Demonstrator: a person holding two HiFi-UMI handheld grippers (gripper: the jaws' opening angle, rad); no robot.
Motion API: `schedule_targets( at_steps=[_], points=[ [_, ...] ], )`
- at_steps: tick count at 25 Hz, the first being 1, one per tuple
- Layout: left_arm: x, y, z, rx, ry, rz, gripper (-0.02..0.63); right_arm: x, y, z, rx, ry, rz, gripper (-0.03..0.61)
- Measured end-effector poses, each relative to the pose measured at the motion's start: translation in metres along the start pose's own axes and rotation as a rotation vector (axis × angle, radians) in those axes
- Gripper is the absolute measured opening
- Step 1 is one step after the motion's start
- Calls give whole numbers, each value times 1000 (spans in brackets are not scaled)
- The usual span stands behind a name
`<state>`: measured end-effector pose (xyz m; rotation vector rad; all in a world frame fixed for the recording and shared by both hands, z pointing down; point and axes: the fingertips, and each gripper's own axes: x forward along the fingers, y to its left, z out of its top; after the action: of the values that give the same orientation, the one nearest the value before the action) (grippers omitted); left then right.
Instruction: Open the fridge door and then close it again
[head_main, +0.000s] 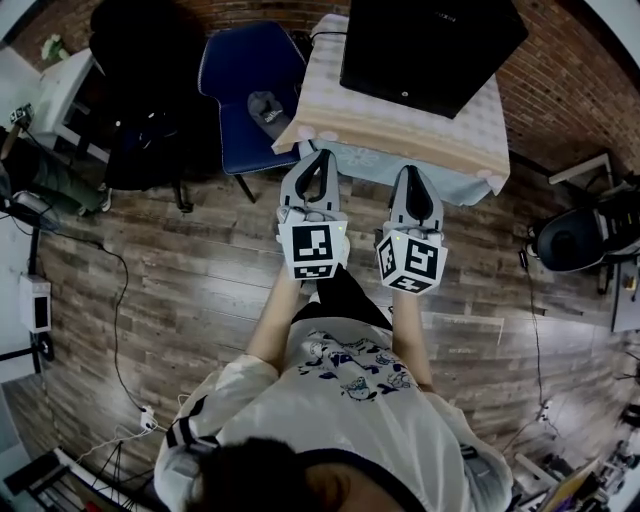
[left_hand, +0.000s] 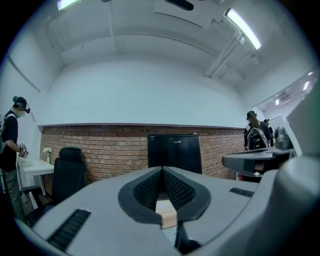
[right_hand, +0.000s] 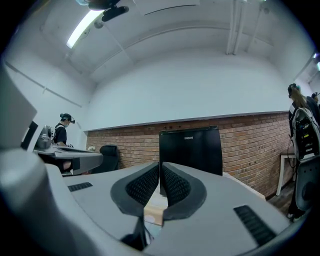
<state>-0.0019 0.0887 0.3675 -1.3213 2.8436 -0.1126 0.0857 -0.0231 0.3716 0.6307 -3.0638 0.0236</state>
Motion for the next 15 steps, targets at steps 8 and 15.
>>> schedule_targets(
  at_steps=[8, 15],
  points=[
    [80, 16, 0, 9, 1, 26, 18, 82, -21, -6, 1, 9, 47, 41],
    [161, 27, -2, 0, 33, 39, 18, 163, -48, -5, -4, 20, 69, 41]
  ],
)
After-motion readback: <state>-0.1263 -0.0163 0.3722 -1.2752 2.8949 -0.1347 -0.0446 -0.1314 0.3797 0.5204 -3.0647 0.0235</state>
